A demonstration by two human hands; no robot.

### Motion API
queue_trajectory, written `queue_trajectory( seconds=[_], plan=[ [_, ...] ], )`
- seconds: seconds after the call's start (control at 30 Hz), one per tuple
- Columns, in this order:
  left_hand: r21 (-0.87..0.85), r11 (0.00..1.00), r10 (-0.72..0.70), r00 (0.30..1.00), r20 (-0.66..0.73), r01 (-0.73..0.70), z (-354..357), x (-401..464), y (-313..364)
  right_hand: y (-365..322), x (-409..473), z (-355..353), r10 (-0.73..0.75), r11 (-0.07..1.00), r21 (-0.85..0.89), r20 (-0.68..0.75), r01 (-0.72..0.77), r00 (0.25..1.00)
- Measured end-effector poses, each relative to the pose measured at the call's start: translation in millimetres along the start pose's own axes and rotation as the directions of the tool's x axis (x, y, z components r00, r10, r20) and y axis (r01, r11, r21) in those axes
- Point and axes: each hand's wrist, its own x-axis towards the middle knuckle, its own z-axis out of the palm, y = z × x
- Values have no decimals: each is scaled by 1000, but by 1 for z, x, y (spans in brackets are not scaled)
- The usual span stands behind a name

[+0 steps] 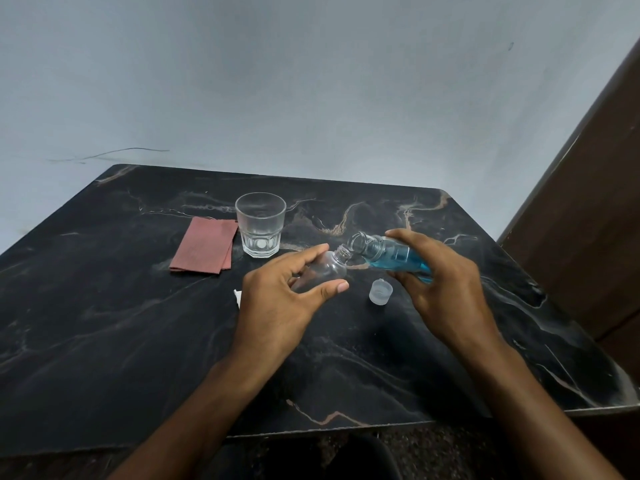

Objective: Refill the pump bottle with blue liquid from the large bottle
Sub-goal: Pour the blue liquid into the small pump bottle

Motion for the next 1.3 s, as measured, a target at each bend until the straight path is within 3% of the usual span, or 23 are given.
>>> queue_trajectory(
  seconds=[1.3],
  plan=[
    [78, 995, 70, 998, -4, -70, 2, 0, 5, 5, 5, -14, -162, 983, -96, -27, 159, 986]
  ],
)
